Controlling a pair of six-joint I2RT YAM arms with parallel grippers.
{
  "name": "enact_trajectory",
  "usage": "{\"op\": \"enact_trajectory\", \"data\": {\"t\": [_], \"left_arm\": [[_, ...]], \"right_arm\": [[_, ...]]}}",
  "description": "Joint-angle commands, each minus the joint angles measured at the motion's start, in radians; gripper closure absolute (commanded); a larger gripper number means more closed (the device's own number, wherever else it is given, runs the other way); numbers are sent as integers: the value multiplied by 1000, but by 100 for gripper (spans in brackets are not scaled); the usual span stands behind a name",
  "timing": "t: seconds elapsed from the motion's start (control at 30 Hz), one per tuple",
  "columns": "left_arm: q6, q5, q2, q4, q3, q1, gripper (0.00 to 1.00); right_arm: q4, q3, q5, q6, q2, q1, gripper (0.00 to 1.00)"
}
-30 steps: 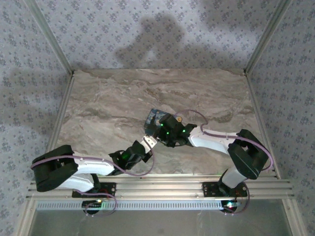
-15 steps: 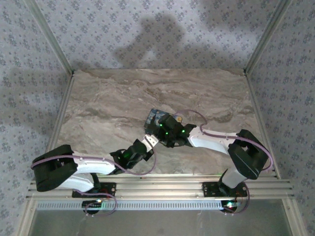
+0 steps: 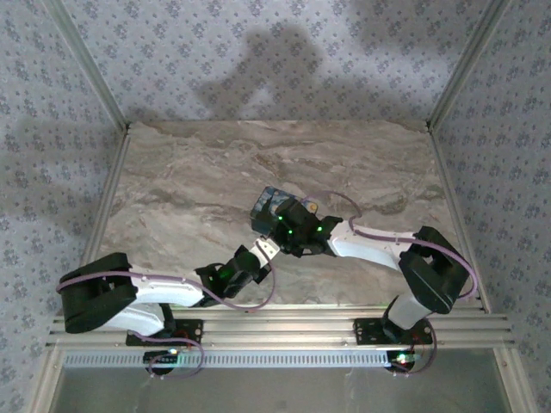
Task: Unlock the padlock with the key
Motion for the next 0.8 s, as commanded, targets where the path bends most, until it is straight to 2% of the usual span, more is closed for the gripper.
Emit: {"op": "enact_trajectory", "data": {"t": [0.0,0.17,0.23,0.43,0.5,0.63,0.77], "left_arm": [[-5,-47,14,0,36,-1,100],[-21,-47,9,-3,29,-1,99],[-36,-37,-9,-14,26,-1,88],[-107,26,-112,-74,-6,8,68],[-138,58,-167,-90,-26,19,64],[-208,100,-301,-148,-68,62,61],[-227,113,-423,-241,-80,100,61]], "right_arm": [[-36,19,-5,-22,12,10,100],[-42,15,-18,-59,11,-2,100],[-53,15,-37,-103,10,-17,100],[-113,25,-140,-308,13,-84,100],[-161,45,-167,-392,14,-103,100],[-260,85,-205,-554,21,-143,100],[-307,92,-229,-643,24,-182,100]]}}
